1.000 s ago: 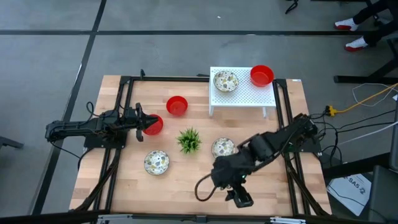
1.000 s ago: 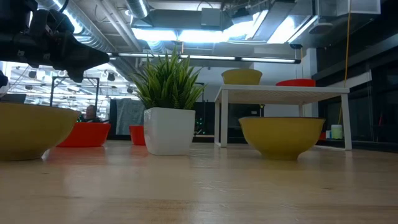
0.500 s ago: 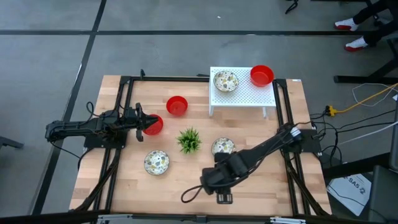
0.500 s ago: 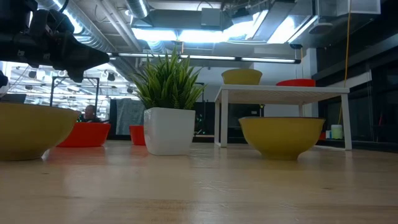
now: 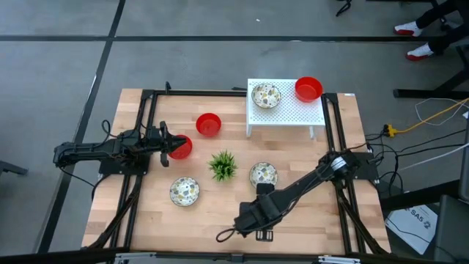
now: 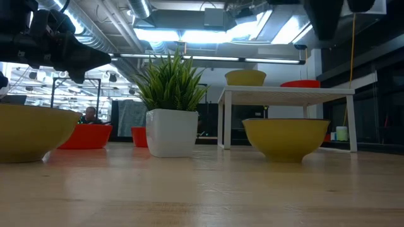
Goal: Pick & Place Mini bowls
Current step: Stack the right white bowl on the white bowl on the shelf
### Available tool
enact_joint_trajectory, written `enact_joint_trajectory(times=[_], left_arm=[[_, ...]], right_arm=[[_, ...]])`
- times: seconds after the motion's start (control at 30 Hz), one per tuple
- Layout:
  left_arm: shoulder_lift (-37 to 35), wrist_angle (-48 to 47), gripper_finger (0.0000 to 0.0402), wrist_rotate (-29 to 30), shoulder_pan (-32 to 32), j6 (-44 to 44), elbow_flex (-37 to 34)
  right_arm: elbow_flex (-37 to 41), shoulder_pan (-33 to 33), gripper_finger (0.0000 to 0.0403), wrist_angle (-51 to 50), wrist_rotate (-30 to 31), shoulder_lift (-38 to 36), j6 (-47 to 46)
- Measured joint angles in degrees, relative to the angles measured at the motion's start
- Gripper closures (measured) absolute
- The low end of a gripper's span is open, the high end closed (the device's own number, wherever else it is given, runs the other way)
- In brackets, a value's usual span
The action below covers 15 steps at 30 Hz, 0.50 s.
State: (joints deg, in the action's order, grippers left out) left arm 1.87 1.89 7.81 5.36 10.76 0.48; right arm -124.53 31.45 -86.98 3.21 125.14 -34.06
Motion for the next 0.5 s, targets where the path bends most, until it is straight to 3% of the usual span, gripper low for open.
enact_joint_trajectory(times=[0.23,0.5], left_arm=[[0.01,0.0,0.0359,0.0,0.01,0.0,0.0],[0.0,0.0,0.036,0.0,0.01,0.0,-0.01]], right_arm=[[0.97,0.02,0.0202,-2.97,11.6,-0.15,-0.02],[3.55,-2.72,0.0202,-3.06,11.89,-0.24,-1.71]])
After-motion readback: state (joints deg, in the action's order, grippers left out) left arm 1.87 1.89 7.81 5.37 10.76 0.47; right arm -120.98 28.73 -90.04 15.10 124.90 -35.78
